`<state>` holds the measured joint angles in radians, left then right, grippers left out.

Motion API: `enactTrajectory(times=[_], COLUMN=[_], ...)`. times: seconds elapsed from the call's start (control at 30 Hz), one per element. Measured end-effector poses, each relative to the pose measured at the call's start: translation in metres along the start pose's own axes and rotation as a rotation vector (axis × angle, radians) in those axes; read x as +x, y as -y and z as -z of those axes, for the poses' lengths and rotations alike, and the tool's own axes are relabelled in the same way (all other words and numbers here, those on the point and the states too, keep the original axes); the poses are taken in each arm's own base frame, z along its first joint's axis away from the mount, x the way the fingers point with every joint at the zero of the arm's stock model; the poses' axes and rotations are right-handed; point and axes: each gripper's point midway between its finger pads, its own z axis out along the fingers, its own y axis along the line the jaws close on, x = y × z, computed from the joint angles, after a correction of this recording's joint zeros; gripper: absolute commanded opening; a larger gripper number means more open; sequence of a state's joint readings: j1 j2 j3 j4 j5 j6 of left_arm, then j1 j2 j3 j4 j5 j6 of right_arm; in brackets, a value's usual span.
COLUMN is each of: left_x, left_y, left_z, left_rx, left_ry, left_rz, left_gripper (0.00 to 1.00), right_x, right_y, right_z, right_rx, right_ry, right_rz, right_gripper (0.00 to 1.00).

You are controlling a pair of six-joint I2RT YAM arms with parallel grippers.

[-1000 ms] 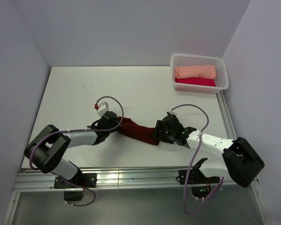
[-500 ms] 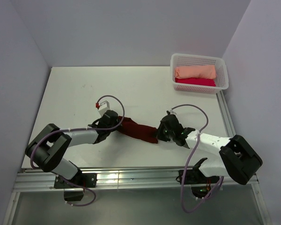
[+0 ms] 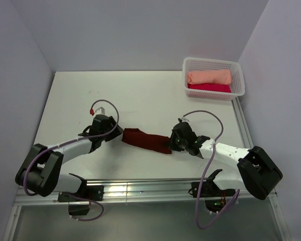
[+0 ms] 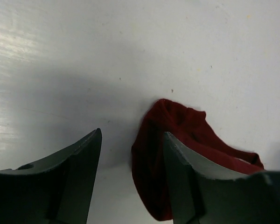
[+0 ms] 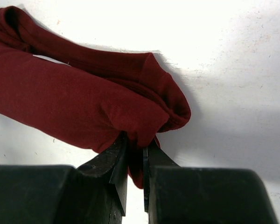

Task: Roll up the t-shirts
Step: Roll the tshirt, then place the rolled tshirt into the container

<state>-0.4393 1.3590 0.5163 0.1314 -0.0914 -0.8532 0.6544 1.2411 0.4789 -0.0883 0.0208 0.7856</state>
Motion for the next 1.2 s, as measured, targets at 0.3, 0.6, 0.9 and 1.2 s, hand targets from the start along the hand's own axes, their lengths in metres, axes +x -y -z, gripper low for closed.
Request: enactTrajectory(times=[0.3, 0.6, 0.9, 1.2], left_x=[0.011, 0.013, 0.016, 0.022], left_y=[0.001, -0.007, -0.013, -0.006], left_z=[0.013, 0.026, 0.038, 0.042], left_rx=[0.181, 0.304, 0.379, 0.444], left_ry=[-0.064, -0.068, -0.068, -0.097], left_rz=[0.033, 0.081, 0.123, 0.113], left_gripper=[0.96, 0.99, 0.99, 0.99], right_x=[0.001, 0.001, 0.001, 0.000], right_y=[-0.001, -0.002, -0.004, -0.009], right_z=[-0.001, -0.001, -0.003, -0.006], right_rx=[-0.002, -0.010, -0.012, -0.027], right_ry=[-0.014, -0.019, -0.028, -0.037], right_rz=[0.026, 0.042, 0.050, 0.053], right_gripper=[0.00, 0.00, 0.00, 0.00])
